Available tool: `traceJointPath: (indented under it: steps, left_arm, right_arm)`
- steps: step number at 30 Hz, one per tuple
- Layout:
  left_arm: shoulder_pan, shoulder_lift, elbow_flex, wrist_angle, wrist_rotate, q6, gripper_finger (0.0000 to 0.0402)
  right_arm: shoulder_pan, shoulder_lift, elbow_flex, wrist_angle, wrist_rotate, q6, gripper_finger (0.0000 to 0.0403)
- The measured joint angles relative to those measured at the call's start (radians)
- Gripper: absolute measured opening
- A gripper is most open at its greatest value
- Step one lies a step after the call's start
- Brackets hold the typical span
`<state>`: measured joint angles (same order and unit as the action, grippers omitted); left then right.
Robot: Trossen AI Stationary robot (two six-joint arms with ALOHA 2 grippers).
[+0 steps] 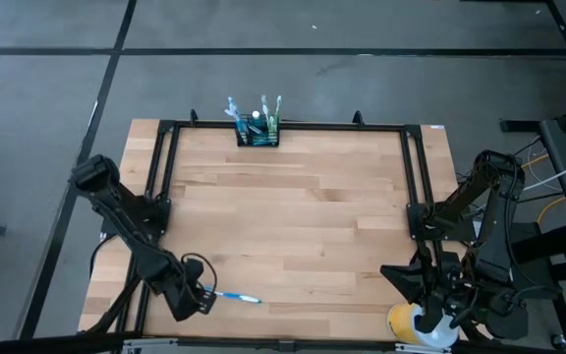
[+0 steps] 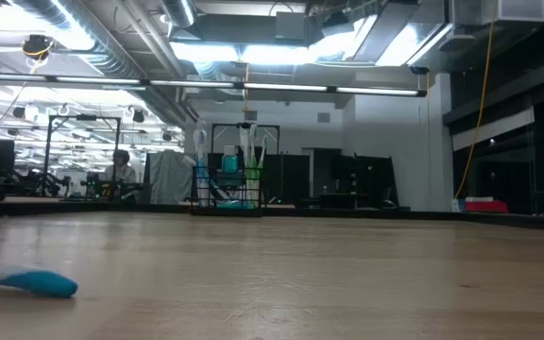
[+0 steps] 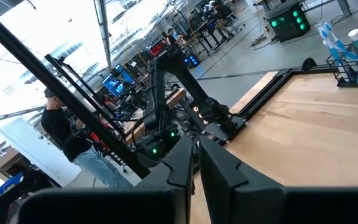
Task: Pick & Place toothbrushing station
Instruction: Put the blue toothbrush into the black wire organizer
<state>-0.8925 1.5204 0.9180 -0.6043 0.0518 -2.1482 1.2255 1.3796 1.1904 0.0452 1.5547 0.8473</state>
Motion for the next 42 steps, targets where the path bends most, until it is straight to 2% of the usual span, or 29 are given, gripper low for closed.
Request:
traceJointPath:
  steps: [10, 17, 20, 22, 25, 29, 32, 36, 42]
  left_arm:
    - [0.067, 0.141, -0.001, 0.083, -0.044, 0.004, 0.0093]
    - [0.190, 0.190, -0.002, 0.143, -0.182, 0.107, 0.0073]
    - [0.291, 0.191, -0.002, 0.147, -0.293, 0.224, 0.0067]
    - [0.372, 0.191, -0.002, 0.164, -0.326, 0.332, 0.0064]
    - [0.485, 0.192, -0.002, 0.263, -0.342, 0.514, 0.0064]
    - [0.575, 0.173, 0.005, 0.352, -0.293, 0.699, 0.0071]
    - [0.570, 0.154, 0.022, 0.248, -0.241, 0.757, 0.0082]
    - [0.511, 0.141, 0.039, 0.124, -0.223, 0.763, 0.0102]
    - [0.452, 0.152, 0.051, 0.115, -0.243, 0.710, 0.0137]
  right_arm:
    - [0.016, 0.000, 0.000, 0.008, 0.001, -0.015, 0.0032]
    - [0.033, 0.000, 0.000, 0.015, 0.013, -0.018, 0.0032]
    - [0.033, 0.000, 0.000, 0.015, 0.016, -0.018, 0.0032]
    - [0.033, 0.000, 0.000, 0.015, 0.016, -0.022, 0.0032]
    - [0.033, 0.000, 0.000, 0.015, 0.016, -0.025, 0.0032]
    - [0.033, 0.000, 0.000, 0.026, 0.016, -0.022, 0.0032]
    - [0.033, 0.000, 0.000, 0.037, 0.016, -0.027, 0.0032]
    - [0.033, -0.001, 0.000, 0.048, 0.016, -0.049, 0.0032]
    - [0.033, -0.001, 0.000, 0.045, 0.016, -0.064, 0.0032]
